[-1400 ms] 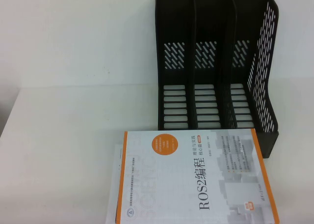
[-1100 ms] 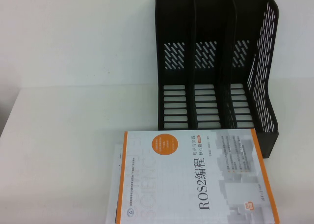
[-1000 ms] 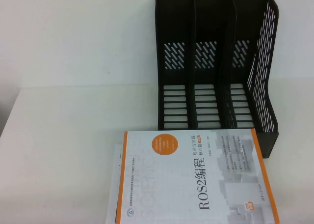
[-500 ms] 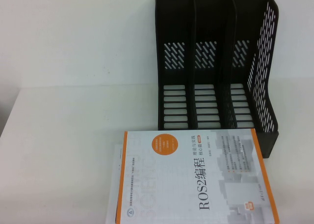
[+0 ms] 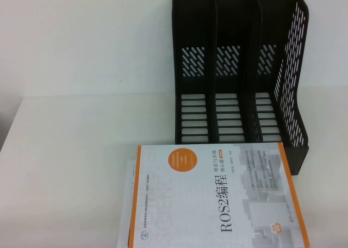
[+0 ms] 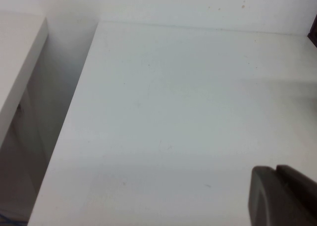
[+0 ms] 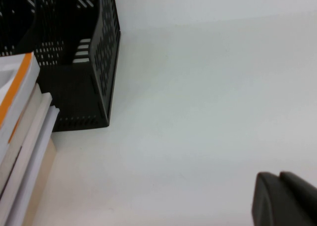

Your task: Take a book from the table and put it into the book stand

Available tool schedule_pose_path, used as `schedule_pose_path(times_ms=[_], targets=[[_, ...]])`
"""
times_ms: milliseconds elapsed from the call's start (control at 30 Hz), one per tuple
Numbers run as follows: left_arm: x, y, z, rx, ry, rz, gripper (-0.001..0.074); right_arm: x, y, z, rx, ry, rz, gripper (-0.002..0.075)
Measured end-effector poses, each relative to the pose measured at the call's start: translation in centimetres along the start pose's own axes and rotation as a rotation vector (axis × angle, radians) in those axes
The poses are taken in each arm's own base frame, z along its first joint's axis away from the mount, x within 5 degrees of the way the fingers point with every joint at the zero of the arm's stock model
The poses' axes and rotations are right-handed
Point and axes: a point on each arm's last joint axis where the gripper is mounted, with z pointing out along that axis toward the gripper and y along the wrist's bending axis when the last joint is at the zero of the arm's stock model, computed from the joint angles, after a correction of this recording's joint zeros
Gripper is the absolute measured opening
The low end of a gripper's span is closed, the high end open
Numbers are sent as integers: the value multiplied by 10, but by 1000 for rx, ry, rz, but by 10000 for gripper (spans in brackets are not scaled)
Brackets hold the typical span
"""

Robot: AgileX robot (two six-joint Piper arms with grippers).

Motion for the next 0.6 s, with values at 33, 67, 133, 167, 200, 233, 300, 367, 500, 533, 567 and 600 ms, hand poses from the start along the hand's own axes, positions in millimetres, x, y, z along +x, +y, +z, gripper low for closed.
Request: schedule_pose_path(times_ms=[33, 67, 133, 167, 200, 233, 300, 367, 500, 533, 567, 600], targets=[[0, 0, 0, 0, 0, 0, -4, 0, 0, 0, 0, 0, 0, -4], [0, 0, 0, 0, 0, 0, -4, 0, 0, 0, 0, 0, 0, -4], [0, 0, 0, -1, 0, 3, -4, 0, 0, 0, 0, 0, 0, -4], [0, 0, 0, -1, 0, 3, -4, 0, 0, 0, 0, 0, 0, -4], [0, 0, 0, -2, 0, 4, -4, 0, 0, 0, 0, 0, 0, -4], [0, 0, 0, -2, 0, 4, -4, 0, 0, 0, 0, 0, 0, -4], [0, 0, 0, -2, 0, 4, -4, 0, 0, 0, 0, 0, 0, -4], [0, 0, 0, -1, -5, 6, -4, 0, 0, 0, 0, 0, 0, -4], [-4, 0, 1, 8, -64, 6, -4, 0, 0, 0, -1, -4, 0, -4], [-5, -1, 1, 12, -85, 6, -4, 0, 0, 0, -1, -4, 0, -4], [-8, -1, 1, 16, -111, 6, -4, 0, 0, 0, -1, -8, 0, -4], [-11, -2, 0, 23, -150, 6, -4, 0, 0, 0, -2, -14, 0, -4]])
